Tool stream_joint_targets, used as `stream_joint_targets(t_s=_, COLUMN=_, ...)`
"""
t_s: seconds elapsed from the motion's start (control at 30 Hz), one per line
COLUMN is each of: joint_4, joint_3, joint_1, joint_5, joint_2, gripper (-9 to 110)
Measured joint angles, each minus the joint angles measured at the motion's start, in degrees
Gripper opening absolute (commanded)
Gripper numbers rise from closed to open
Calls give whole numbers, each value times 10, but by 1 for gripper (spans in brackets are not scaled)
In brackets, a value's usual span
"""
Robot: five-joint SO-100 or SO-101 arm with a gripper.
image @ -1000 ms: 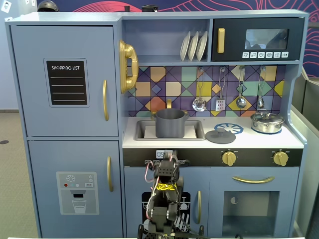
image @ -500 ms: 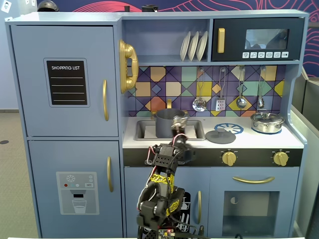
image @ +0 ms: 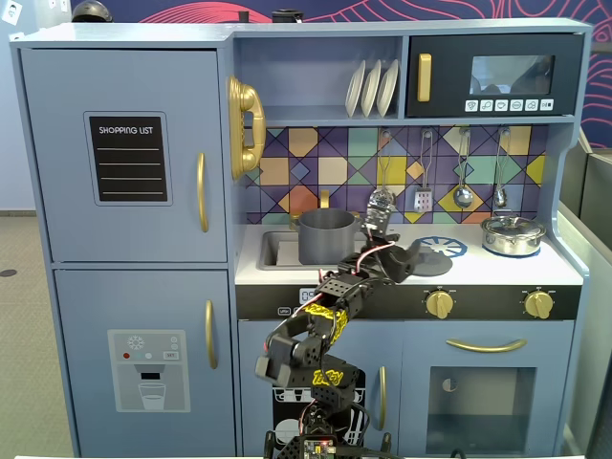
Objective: Pick up the lid from the counter and put it on the gray recipient
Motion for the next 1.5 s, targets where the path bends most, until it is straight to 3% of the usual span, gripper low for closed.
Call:
stream_joint_targets(t_s=0.6, joint_4=-56, joint_3=-106, joint_1=-6, joint_5=-16, joint_2=-259, gripper=23)
stream_joint_targets(t_s=1.5, joint_4=-115, joint_3=-250, joint_1=-20, joint_5=-16, joint_2=-475, gripper=13)
